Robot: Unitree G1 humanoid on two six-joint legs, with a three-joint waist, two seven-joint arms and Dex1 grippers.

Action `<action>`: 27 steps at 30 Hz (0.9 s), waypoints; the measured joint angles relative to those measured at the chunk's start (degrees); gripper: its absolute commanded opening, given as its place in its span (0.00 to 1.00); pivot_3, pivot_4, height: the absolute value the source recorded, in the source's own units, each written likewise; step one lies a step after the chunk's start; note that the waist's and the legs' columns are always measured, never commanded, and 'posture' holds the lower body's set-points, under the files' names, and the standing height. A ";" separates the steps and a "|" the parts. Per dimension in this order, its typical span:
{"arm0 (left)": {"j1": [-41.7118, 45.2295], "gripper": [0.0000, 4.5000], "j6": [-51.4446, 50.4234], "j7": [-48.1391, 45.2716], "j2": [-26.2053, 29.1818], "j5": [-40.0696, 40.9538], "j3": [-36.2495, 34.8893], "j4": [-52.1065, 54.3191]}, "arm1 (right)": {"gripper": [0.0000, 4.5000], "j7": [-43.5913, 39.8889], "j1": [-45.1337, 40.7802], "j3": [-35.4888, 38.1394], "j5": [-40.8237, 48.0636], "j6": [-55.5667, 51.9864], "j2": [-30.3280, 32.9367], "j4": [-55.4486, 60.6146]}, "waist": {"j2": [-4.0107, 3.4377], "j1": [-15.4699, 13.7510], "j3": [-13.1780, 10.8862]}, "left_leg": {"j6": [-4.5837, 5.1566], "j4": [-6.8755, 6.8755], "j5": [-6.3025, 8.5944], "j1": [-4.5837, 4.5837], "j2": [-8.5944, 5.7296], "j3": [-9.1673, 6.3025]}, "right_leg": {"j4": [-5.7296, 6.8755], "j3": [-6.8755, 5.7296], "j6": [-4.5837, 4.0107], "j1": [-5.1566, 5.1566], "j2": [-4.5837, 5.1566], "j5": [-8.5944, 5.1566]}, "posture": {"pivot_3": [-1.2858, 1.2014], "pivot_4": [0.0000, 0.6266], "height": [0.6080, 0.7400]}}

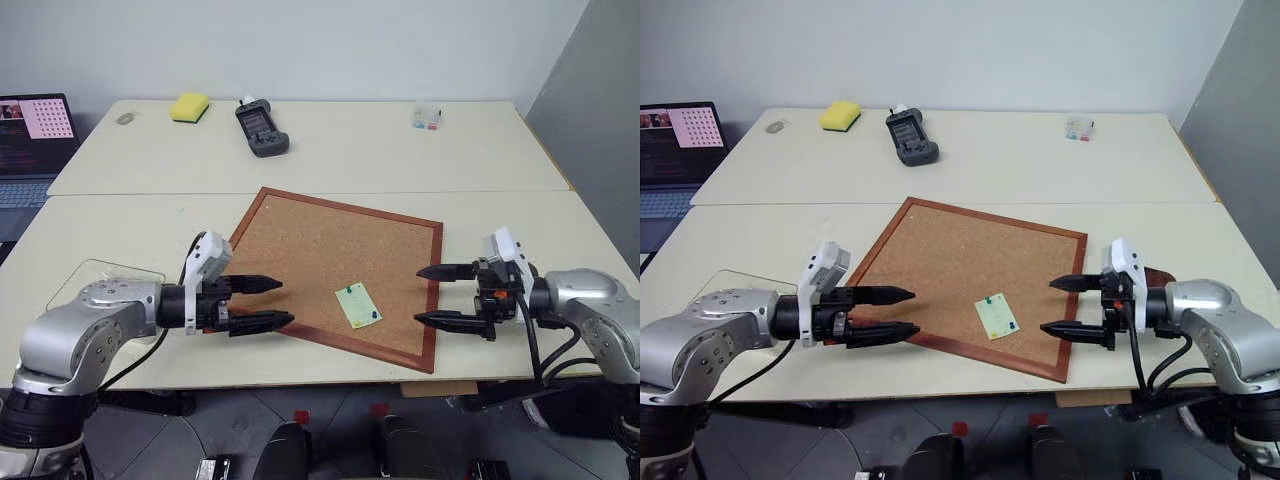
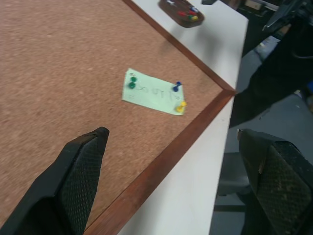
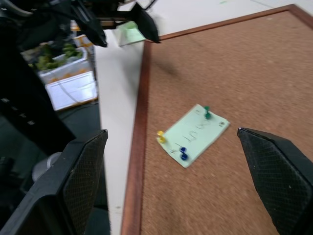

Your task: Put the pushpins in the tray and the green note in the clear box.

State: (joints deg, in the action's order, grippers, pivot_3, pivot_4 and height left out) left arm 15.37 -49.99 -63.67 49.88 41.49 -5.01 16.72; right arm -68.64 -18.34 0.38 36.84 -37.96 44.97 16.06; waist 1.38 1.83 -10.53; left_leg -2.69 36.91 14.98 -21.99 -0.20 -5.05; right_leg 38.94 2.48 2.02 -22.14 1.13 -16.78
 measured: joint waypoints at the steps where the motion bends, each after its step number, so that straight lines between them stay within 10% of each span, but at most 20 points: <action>1: 0.11 0.99 0.00 -0.06 0.07 0.00 0.19 -0.01 | 1.00 0.00 -0.15 -0.02 0.06 -0.06 0.00 -0.05 | 0.00 0.00 0.00 | 0.00 0.00 0.00 0.00 0.00 0.00 | 0.00 0.00 0.00 0.00 0.00 0.00 | 0.52 0.24 1.00; 27: 1.89 0.99 4.53 -1.41 -0.28 -4.15 2.67 -3.26 | 1.00 2.79 -0.21 -0.02 2.27 -2.25 -0.10 1.75 | -0.01 -0.05 -0.01 | 0.00 0.01 0.00 -0.04 -0.01 -0.04 | 0.01 -0.02 0.00 -0.04 0.02 0.00 | 0.52 0.24 1.00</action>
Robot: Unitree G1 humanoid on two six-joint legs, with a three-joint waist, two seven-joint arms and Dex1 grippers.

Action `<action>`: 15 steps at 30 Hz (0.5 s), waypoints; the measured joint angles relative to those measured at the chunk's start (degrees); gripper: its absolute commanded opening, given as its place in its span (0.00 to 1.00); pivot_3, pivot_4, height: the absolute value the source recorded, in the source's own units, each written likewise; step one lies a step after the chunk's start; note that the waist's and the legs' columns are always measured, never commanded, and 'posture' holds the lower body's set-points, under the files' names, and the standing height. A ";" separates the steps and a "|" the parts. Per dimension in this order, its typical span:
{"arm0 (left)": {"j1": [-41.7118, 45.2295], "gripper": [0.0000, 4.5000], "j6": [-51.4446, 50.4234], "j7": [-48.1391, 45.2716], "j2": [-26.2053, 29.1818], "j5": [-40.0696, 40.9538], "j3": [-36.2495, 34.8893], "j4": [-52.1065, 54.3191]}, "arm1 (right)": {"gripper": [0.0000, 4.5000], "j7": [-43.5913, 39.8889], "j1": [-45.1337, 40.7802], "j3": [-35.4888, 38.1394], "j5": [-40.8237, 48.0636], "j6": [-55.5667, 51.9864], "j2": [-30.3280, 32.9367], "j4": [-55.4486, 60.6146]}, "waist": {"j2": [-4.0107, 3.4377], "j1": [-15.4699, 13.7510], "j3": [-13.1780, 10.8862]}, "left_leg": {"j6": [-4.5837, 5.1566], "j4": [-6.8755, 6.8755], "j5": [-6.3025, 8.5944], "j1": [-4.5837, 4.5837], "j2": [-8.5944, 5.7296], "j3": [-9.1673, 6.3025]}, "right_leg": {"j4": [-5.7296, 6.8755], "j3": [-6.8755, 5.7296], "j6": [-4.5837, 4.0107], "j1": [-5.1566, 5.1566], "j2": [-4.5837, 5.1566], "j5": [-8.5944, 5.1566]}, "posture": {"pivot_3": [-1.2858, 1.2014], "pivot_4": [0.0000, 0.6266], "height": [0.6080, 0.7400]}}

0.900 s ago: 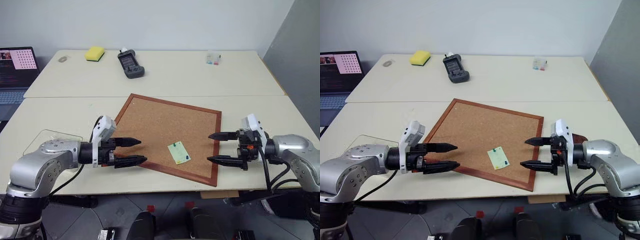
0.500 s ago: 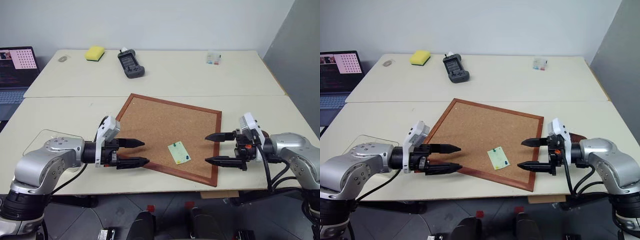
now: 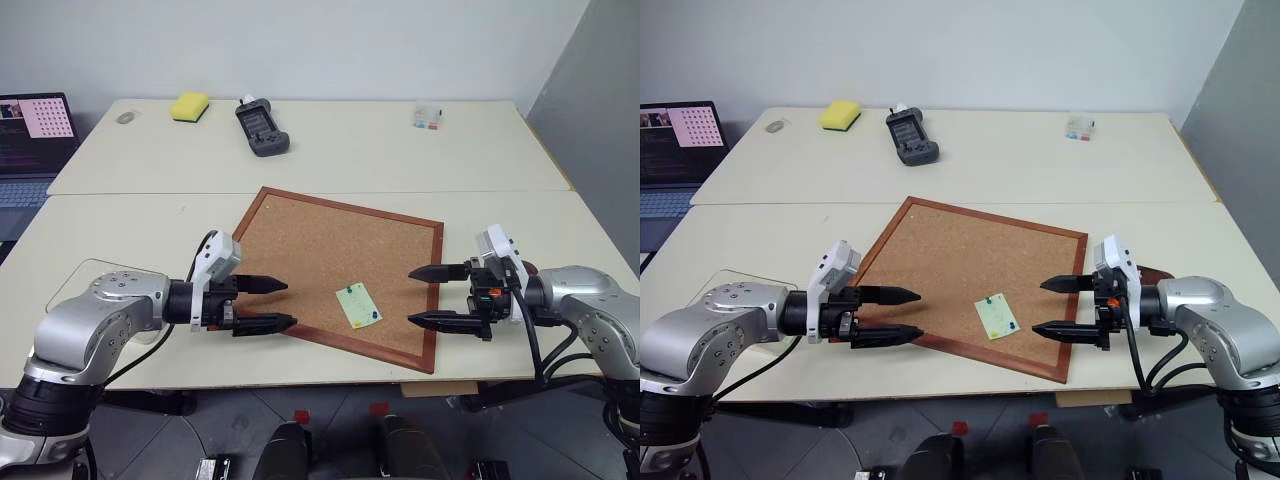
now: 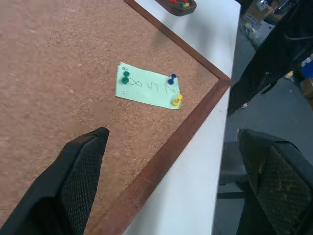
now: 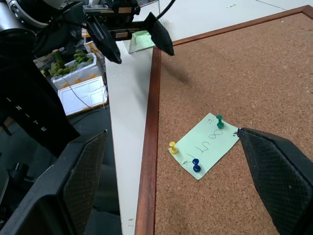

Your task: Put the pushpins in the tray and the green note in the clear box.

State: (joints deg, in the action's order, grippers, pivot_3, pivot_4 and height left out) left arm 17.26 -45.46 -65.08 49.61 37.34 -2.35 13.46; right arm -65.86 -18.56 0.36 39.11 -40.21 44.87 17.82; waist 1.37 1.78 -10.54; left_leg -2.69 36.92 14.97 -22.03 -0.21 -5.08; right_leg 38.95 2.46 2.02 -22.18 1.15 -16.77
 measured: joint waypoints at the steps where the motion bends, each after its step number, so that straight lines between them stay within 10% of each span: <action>1: 0.74 0.95 1.39 1.05 -1.36 -0.99 0.00 -1.06 | 1.00 0.10 0.00 -0.08 -0.76 0.88 -0.05 -0.08 | 0.00 -0.04 0.00 | 0.00 0.01 0.00 0.00 -0.02 0.00 | 0.01 0.00 0.00 0.00 0.01 0.00 | 0.52 0.24 1.00; 15: 8.68 0.34 22.30 26.71 -21.62 -21.06 1.08 -20.96 | 1.00 7.31 -5.76 -8.70 -10.91 9.04 -12.71 -5.86 | 0.01 -0.11 0.01 | -0.02 0.07 -0.01 -0.13 -0.13 -0.28 | 0.01 -0.04 0.02 -0.07 0.14 0.04 | 0.52 0.24 1.00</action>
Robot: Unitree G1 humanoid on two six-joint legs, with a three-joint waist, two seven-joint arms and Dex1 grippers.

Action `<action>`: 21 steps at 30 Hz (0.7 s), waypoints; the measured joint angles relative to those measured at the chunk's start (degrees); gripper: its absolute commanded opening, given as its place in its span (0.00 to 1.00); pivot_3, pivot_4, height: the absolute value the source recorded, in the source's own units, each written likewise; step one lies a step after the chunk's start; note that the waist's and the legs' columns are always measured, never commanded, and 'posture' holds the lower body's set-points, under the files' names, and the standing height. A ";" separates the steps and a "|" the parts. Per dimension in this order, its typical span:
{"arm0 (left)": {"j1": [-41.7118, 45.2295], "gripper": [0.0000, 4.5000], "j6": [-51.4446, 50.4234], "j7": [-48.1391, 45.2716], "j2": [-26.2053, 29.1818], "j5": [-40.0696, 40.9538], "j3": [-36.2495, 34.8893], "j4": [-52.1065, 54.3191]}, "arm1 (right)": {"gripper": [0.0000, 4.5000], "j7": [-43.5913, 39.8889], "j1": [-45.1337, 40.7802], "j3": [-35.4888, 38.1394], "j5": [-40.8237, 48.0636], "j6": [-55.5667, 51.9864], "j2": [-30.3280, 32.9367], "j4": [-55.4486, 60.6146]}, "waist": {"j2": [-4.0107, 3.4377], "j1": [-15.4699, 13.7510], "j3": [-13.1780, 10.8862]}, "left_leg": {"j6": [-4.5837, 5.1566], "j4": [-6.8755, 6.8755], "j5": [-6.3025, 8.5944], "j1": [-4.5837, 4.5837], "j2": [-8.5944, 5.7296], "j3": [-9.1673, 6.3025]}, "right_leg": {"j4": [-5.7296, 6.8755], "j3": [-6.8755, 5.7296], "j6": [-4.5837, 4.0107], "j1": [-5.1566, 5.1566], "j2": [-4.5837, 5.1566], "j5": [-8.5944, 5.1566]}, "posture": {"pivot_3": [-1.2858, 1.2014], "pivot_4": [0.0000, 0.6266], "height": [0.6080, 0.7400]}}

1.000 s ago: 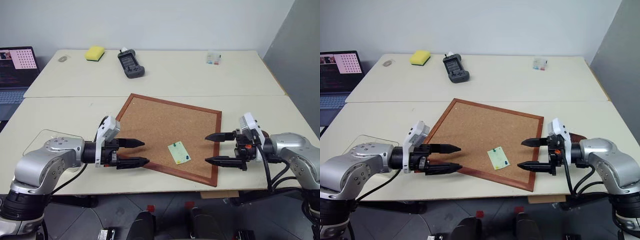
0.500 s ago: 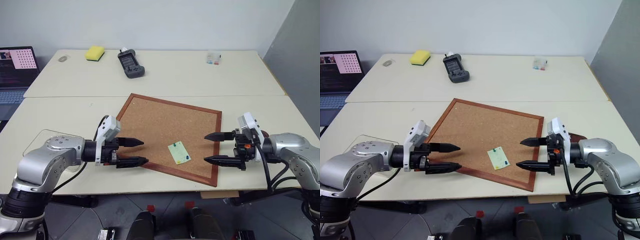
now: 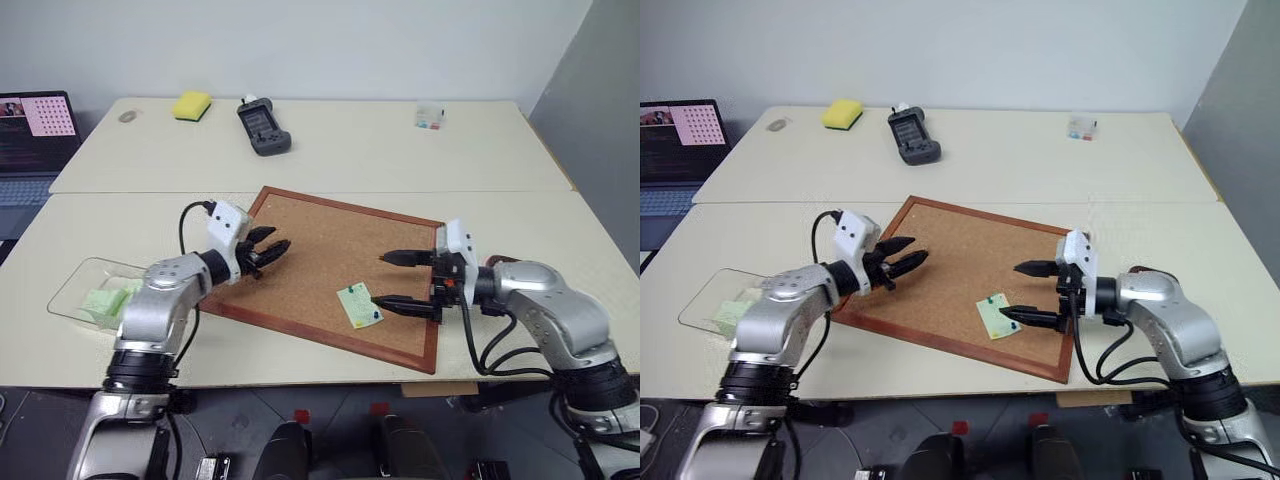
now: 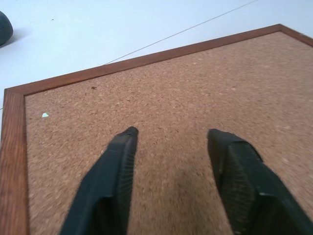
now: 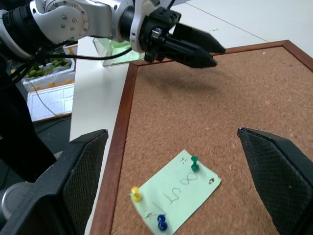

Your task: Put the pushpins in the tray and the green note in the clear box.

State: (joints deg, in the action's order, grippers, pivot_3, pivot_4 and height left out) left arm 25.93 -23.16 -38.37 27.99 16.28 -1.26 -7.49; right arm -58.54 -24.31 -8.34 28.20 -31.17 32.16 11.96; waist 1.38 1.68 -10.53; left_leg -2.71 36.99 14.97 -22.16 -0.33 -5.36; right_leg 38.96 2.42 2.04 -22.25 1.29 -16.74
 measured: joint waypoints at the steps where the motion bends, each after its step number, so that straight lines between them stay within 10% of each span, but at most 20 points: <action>1: 0.07 0.32 -0.08 0.58 -0.91 -0.13 0.29 0.00 | 1.00 0.01 -0.05 -0.53 -0.16 0.21 -0.58 -0.25 | 0.00 0.00 0.00 | 0.00 0.00 0.00 -0.06 -0.01 -0.06 | 0.00 -0.02 0.00 -0.02 0.00 0.00 | 0.52 0.24 1.00; 9: 0.38 0.00 -3.14 5.16 -7.09 -0.63 1.08 0.09 | 1.00 -0.16 -0.97 -6.00 -5.37 4.75 -4.17 -4.54 | 0.00 0.14 0.00 | -0.01 0.04 -0.01 -0.03 0.00 -0.26 | 0.07 -0.12 -0.01 -0.01 -0.05 0.00 | 0.52 0.24 1.00; 21: 1.14 0.00 -11.56 9.08 -7.14 -2.95 3.12 1.20 | 1.00 0.27 -5.64 -9.82 -12.59 9.46 -10.02 -15.49 | -0.03 0.14 0.04 | -0.03 0.02 -0.02 0.18 -0.01 -0.25 | 0.09 -0.10 -0.01 0.14 -0.04 0.00 | 0.52 0.24 1.00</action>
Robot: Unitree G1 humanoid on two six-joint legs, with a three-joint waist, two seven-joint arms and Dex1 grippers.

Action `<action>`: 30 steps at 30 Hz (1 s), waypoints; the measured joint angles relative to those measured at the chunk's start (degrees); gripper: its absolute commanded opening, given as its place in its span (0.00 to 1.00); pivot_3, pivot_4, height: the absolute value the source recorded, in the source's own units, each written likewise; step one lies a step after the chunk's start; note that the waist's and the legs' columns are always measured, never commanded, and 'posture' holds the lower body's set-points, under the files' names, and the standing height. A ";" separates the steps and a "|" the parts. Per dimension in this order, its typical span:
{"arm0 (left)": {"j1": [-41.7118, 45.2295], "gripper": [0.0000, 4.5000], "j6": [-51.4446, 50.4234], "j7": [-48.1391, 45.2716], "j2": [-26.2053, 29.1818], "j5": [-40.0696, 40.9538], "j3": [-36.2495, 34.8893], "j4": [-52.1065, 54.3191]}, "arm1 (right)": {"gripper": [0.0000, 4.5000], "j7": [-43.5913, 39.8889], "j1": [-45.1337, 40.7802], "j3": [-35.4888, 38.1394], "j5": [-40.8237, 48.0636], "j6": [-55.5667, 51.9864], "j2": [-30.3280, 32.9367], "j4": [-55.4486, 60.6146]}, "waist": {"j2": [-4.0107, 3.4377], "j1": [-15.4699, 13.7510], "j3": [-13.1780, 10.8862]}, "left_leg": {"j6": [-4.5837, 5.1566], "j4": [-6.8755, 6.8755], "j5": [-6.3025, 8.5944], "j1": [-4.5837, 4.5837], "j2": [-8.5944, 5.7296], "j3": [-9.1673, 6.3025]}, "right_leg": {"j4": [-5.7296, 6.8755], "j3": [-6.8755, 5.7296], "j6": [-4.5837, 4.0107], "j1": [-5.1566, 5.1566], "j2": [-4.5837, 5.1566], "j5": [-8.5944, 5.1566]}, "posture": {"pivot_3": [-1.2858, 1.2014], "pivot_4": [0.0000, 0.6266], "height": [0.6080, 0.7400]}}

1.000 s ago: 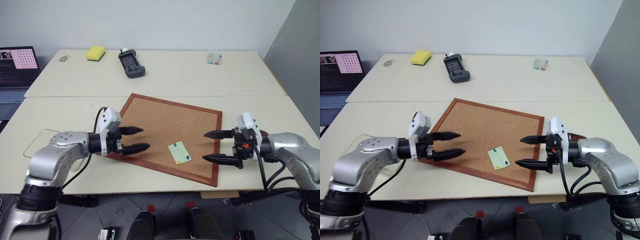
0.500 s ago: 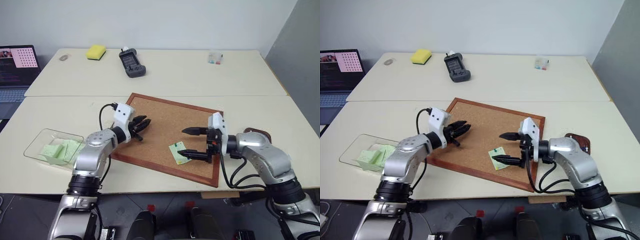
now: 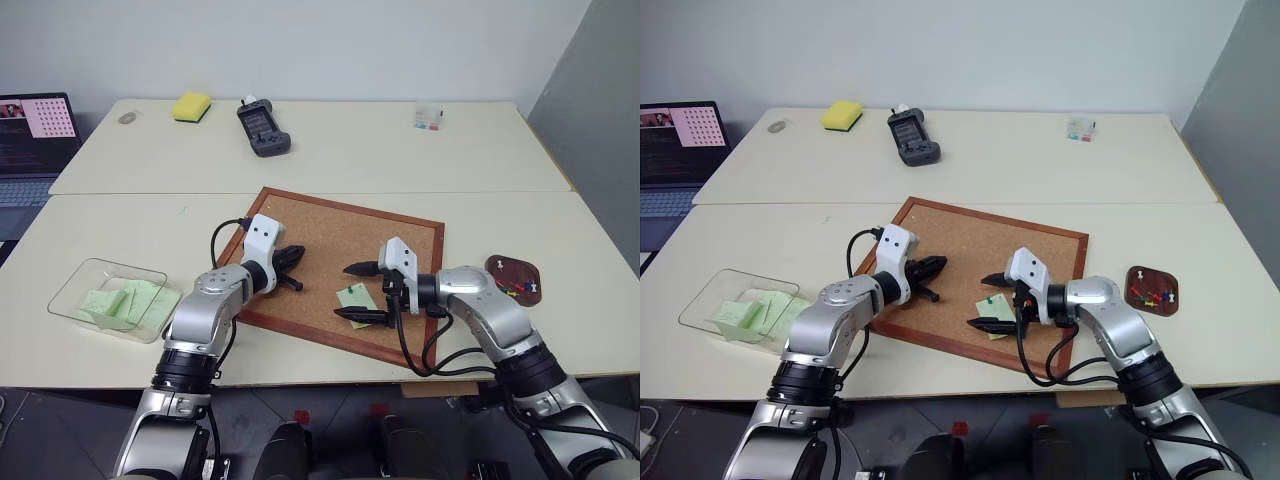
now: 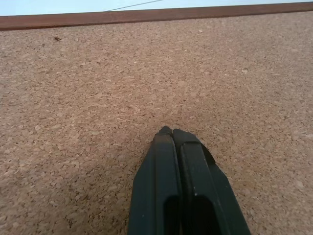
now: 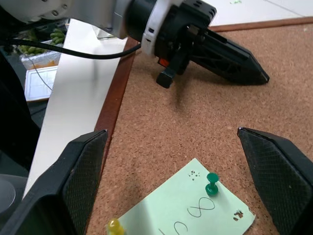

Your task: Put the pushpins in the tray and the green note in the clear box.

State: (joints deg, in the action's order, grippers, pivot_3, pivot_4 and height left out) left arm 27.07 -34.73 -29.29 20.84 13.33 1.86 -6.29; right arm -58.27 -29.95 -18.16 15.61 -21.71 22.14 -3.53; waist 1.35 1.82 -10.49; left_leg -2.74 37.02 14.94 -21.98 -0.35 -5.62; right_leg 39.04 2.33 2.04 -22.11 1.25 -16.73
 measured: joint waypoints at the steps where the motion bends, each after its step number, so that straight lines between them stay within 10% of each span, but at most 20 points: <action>1: 0.09 0.00 -0.13 0.03 0.00 -0.02 0.03 0.00 | 1.00 0.00 -0.50 -0.01 -0.48 0.08 -0.26 -0.82 | -0.01 0.00 0.01 | 0.00 0.00 0.00 0.01 0.00 -0.01 | 0.00 0.00 0.00 0.01 0.00 0.00 | 0.52 0.24 1.00; 4: 0.17 0.00 -0.24 0.00 0.05 -0.14 0.07 -0.01 | 1.00 0.00 -1.22 0.00 -1.07 0.71 -1.11 -2.65 | -0.01 0.00 0.03 | -0.01 0.00 0.00 0.02 0.00 -0.01 | 0.00 -0.01 0.00 0.02 0.00 0.00 | 0.52 0.24 1.00; 25: 0.59 0.00 -1.26 -0.28 0.11 -0.19 0.05 0.68 | 0.02 -0.85 -3.10 -0.09 -7.75 10.87 -2.79 -11.51 | -0.02 0.01 0.03 | -0.02 0.00 -0.01 0.01 0.01 -0.01 | 0.01 -0.01 -0.01 0.01 0.01 0.00 | 0.52 0.24 1.00; 30: 0.93 0.00 -1.35 -0.41 0.23 -0.28 0.05 0.34 | 0.00 -1.42 -3.10 -0.20 -8.28 11.83 -2.75 -11.66 | -0.02 0.01 0.03 | -0.02 0.00 -0.01 0.01 0.00 -0.01 | 0.01 -0.01 -0.01 0.01 0.01 0.00 | 0.52 0.24 1.00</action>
State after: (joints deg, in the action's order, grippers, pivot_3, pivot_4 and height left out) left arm 28.00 -36.07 -29.70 21.08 13.04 1.91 -5.96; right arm -59.69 -33.06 -18.36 7.33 -9.88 19.38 -15.19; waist 1.33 1.83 -10.46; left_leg -2.76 37.01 14.93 -21.97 -0.35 -5.63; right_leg 39.06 2.32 2.03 -22.10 1.25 -16.73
